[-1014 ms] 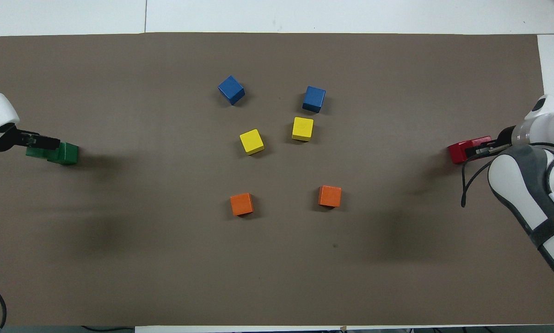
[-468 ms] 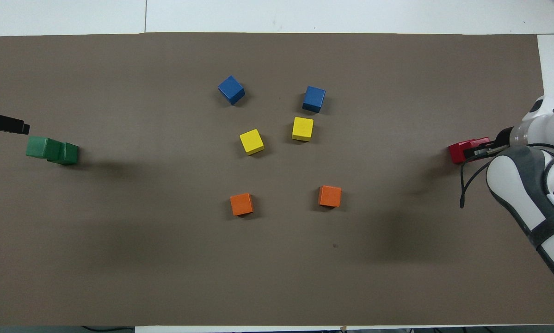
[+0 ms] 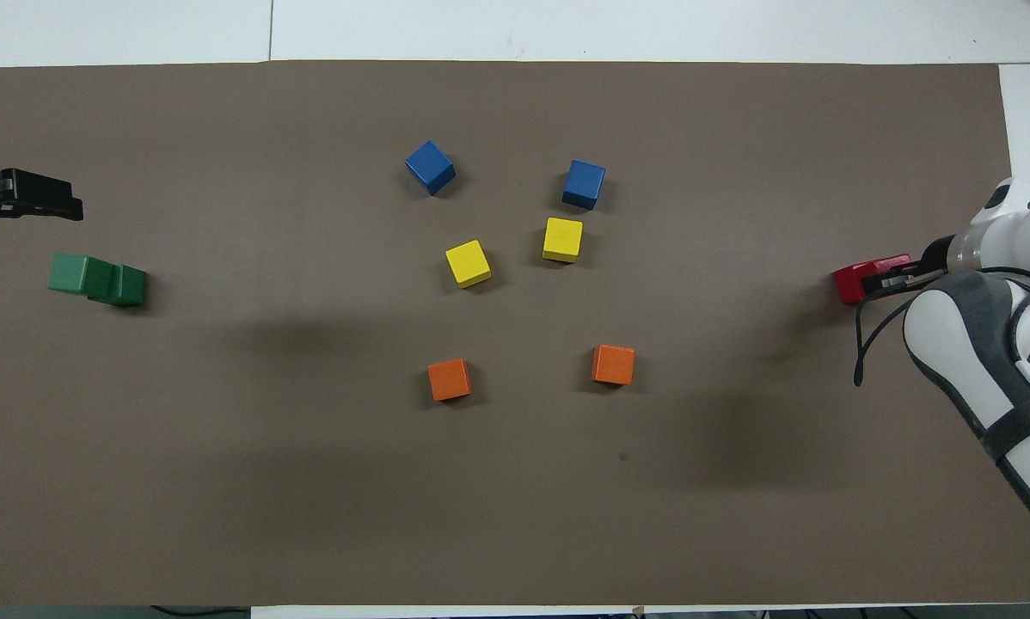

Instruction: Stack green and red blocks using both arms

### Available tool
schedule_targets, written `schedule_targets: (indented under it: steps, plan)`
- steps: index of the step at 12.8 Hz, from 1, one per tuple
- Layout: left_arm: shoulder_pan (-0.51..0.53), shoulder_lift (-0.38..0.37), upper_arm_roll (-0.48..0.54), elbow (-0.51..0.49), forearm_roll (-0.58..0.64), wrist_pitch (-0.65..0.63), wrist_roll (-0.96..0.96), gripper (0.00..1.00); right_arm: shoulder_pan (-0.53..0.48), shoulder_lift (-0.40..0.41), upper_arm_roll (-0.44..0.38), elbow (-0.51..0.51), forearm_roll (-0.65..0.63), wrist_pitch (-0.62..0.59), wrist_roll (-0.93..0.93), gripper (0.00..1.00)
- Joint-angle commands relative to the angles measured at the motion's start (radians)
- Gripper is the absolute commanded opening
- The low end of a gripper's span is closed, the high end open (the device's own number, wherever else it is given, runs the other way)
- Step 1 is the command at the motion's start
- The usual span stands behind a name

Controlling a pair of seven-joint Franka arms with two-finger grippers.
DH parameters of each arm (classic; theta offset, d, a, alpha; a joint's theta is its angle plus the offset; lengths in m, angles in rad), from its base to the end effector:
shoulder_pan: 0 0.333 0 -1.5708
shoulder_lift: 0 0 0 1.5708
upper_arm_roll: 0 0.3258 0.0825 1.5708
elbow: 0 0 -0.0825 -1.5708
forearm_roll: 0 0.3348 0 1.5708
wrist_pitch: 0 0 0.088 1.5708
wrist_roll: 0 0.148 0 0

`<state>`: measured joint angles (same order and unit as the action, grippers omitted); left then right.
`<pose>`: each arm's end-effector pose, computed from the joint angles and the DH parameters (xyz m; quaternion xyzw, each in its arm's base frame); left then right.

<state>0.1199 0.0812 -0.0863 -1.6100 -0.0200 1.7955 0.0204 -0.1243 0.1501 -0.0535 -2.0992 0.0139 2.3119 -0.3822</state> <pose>0.5535 0.0178 0.5549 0.9985 0.0086 0.0526 0.0119 0.5315 -0.0943 0.3548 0.9947 0.0979 0.0305 0.0074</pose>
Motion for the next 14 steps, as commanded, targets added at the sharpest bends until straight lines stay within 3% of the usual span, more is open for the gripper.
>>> schedule_targets:
  steps: [1, 7, 8, 9, 10, 11, 14]
  plan:
    - [-0.020, -0.040, 0.011, -0.010, 0.002, -0.056, -0.030, 1.00, -0.011, -0.030, 0.009, -0.036, 0.003, 0.026, -0.024, 0.16]
    - [-0.043, -0.052, 0.011, -0.011, 0.000, -0.065, -0.043, 1.00, -0.006, -0.032, 0.007, -0.050, 0.004, 0.046, -0.021, 0.18]
    - [-0.048, -0.052, 0.011, -0.011, 0.000, -0.067, -0.045, 1.00, -0.006, -0.033, 0.007, -0.050, 0.003, 0.046, -0.018, 0.35]
    - [-0.049, -0.052, 0.011, -0.010, 0.000, -0.073, -0.048, 1.00, -0.006, -0.032, 0.007, -0.050, 0.003, 0.046, -0.011, 0.68]
    - [-0.054, -0.052, 0.011, -0.001, 0.002, -0.097, -0.050, 1.00, -0.005, -0.032, 0.009, -0.048, 0.004, 0.046, 0.002, 0.90]
    - [-0.057, -0.052, 0.011, 0.002, 0.002, -0.137, -0.050, 1.00, -0.006, -0.032, 0.009, -0.048, 0.004, 0.046, 0.005, 0.98]
    - [-0.059, -0.055, 0.010, 0.045, -0.002, -0.267, -0.048, 1.00, -0.006, -0.032, 0.007, -0.047, 0.003, 0.046, 0.005, 1.00]
